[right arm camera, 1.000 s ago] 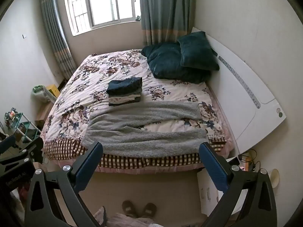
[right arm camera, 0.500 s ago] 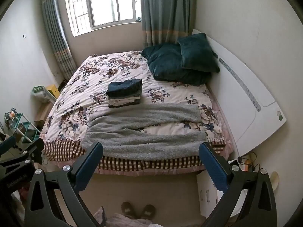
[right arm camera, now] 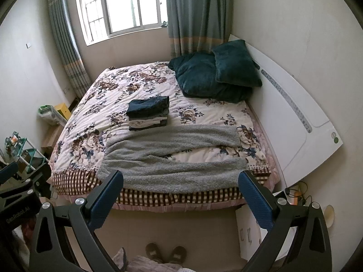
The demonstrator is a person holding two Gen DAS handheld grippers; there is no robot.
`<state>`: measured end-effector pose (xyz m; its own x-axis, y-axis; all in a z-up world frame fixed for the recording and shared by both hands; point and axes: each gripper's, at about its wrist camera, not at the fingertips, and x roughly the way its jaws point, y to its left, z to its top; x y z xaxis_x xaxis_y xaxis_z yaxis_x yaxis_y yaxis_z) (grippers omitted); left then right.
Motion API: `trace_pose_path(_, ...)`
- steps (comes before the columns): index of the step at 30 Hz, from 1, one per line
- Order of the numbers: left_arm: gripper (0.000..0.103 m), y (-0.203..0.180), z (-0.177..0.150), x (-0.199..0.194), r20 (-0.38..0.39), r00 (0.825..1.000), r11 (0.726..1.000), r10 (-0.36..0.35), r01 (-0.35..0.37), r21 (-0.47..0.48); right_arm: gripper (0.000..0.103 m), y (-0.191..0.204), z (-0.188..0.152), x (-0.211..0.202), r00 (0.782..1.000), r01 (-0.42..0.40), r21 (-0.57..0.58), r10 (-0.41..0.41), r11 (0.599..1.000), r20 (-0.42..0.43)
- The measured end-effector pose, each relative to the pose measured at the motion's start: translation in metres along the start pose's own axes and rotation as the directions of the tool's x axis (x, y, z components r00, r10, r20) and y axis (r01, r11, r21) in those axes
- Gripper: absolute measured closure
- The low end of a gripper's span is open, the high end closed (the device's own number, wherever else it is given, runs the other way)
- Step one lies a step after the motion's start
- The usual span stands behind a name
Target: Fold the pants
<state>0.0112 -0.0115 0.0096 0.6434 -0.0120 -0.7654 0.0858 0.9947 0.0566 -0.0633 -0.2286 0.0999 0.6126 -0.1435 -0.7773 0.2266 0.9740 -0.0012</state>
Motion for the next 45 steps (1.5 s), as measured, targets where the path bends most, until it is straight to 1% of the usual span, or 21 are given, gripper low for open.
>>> trace_pose_path(11,0.0,-0.003,0.004,-0.003,0.007,1.0,1.0,0.003,-0.003,0.004,0.0,-0.001,0.001,0.0,1.0,-0.002,0.001,0.002,1.0,0.002)
trace_pose_path(18,0.0,-0.002,0.002,-0.004,0.01,1.0,1.0,0.002,-0.002,0.008,0.0,0.0,0.001,0.0,1.0,-0.003,0.001,0.003,1.0,0.003)
trace_pose_path(26,0.0,-0.008,0.014,-0.005,0.018,1.0,1.0,0.003,-0.004,0.012,0.0,-0.001,-0.006,0.0,1.0,-0.002,0.002,0.002,1.0,0.005)
trace_pose_path(27,0.0,-0.008,0.015,-0.005,0.018,1.0,1.0,0.003,-0.003,0.013,0.0,0.003,0.01,0.0,1.0,-0.003,0.003,0.002,1.0,0.005)
trace_pose_path(28,0.0,-0.009,0.017,-0.004,0.019,1.0,1.0,0.003,-0.003,0.014,0.0,0.003,0.013,0.0,1.0,-0.003,0.005,0.003,1.0,0.005)
trace_pose_path(35,0.0,-0.009,0.014,-0.006,0.019,1.0,1.0,0.003,-0.004,0.011,0.0,0.003,0.008,0.001,1.0,-0.002,0.002,0.002,1.0,0.005)
trace_pose_path(39,0.0,-0.009,0.014,-0.006,0.021,1.0,1.0,0.004,-0.005,0.012,0.0,0.002,0.019,0.0,1.0,-0.004,0.002,0.004,1.0,0.004)
trace_pose_path(42,0.0,-0.009,0.013,-0.006,0.021,1.0,1.0,0.005,-0.005,0.011,0.0,0.002,0.015,0.0,1.0,-0.004,0.003,0.004,1.0,0.005)
trace_pose_path(45,0.0,-0.01,0.013,-0.006,0.022,1.0,1.0,0.005,-0.006,0.011,0.0,0.002,0.019,0.0,1.0,-0.006,0.003,0.006,1.0,0.005)
